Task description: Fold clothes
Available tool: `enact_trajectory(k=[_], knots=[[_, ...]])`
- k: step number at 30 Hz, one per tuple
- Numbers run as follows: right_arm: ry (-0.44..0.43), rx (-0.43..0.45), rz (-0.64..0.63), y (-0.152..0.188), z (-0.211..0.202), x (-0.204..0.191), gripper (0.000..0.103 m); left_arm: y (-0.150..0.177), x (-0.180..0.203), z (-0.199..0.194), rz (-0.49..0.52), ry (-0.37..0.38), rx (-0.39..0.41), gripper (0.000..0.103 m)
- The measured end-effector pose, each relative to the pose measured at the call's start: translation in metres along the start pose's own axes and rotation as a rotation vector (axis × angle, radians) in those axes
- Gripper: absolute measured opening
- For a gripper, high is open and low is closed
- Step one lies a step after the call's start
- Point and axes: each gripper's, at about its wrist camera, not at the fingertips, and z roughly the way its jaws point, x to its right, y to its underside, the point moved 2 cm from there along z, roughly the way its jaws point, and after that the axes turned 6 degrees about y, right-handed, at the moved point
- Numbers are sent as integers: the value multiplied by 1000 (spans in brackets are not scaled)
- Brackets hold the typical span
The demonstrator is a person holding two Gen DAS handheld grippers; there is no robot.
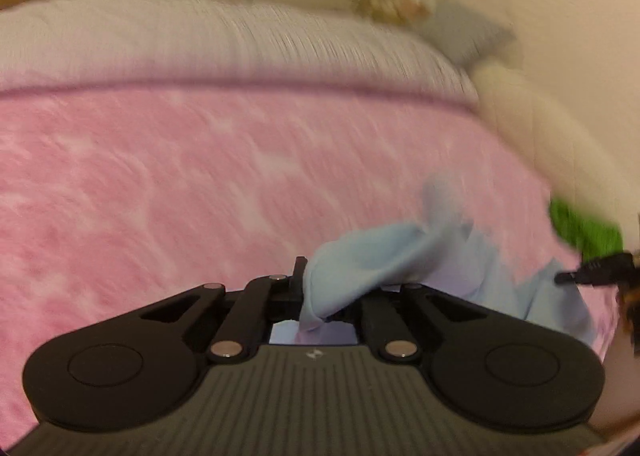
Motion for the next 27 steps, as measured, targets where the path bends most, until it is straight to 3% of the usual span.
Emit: enact_trajectory(k=[6,9,12,13,15,17,20,23,27], knots=[[-117,287,-38,-77,-77,-34,7,-99,-27,-75,81,-138,186,1],[-137,389,-77,-120,-89,-56,7,-150,-47,-71,144,-187,219,2],[-110,455,-64,-169,-75,-76,7,-197,-67,-34,166,-244,206,7],[-92,449,-22,-184,-64,-80,10,-206,-71,-18,176,-269,183,16],[-48,407,37,-206,-40,-87,43,-213,-79,11,184,-361,136,29],[32,397,68,-208,-25,-87,63,-201,-84,24,150,-387,118,33],[-43,302,82,-177,-6,-77,66,-157,-94,33,42,-342,52,42],[-129,108,89,-116,26,-66,66,-95,-109,47,-111,-297,-80,38],[-238,-191,172,-21,70,-58,62,-12,-112,48,-331,-246,-196,35]])
